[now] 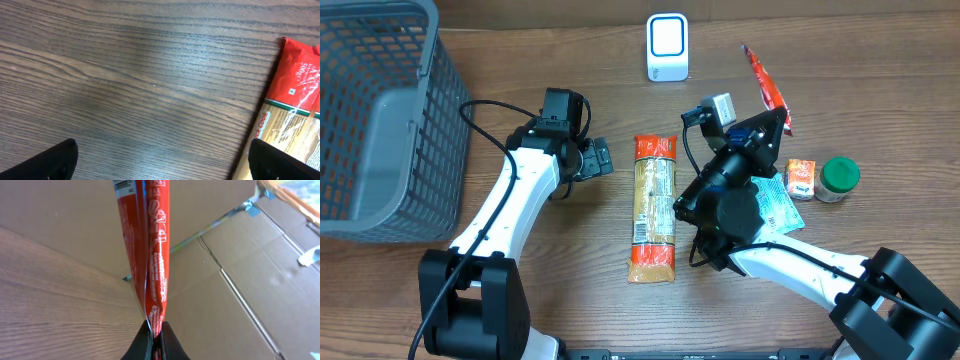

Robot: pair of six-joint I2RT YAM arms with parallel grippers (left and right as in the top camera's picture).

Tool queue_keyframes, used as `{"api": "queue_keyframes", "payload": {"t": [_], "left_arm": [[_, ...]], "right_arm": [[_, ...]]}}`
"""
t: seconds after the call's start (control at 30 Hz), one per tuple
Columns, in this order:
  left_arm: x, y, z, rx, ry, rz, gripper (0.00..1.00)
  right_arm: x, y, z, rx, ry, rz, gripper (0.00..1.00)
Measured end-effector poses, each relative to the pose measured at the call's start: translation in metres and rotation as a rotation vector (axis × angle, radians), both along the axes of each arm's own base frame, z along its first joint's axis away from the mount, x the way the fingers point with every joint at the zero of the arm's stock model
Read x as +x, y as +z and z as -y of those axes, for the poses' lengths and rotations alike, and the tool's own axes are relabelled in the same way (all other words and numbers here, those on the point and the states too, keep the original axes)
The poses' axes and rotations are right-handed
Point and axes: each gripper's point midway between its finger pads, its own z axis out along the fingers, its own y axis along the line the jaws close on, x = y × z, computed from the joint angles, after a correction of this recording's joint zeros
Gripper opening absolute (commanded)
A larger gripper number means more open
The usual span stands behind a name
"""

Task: Scan the item barcode
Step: 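Carry the red tube right and set it down beside the teal packet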

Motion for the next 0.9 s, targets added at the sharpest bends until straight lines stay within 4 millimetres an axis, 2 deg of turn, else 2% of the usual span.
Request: {"api": "queue_keyframes", "payload": {"t": [0.3,0.57,0.9], "left_arm": [[0.000,0.000,0.000,0.000,0.000,0.000,1.00],[0.000,0.000,0.000,0.000,0.000,0.000,1.00],[0.000,0.000,0.000,0.000,0.000,0.000,1.00]], "right_arm": [[0.005,-0.006,0.003,-0.013,-0.015,-0.010,0.03],[0.027,-0.024,0.038,-0.090,-0.108,-0.081,0.03],[0.031,-0.030,0.036,-0.017,-0.090,-0.012,0.03]]}}
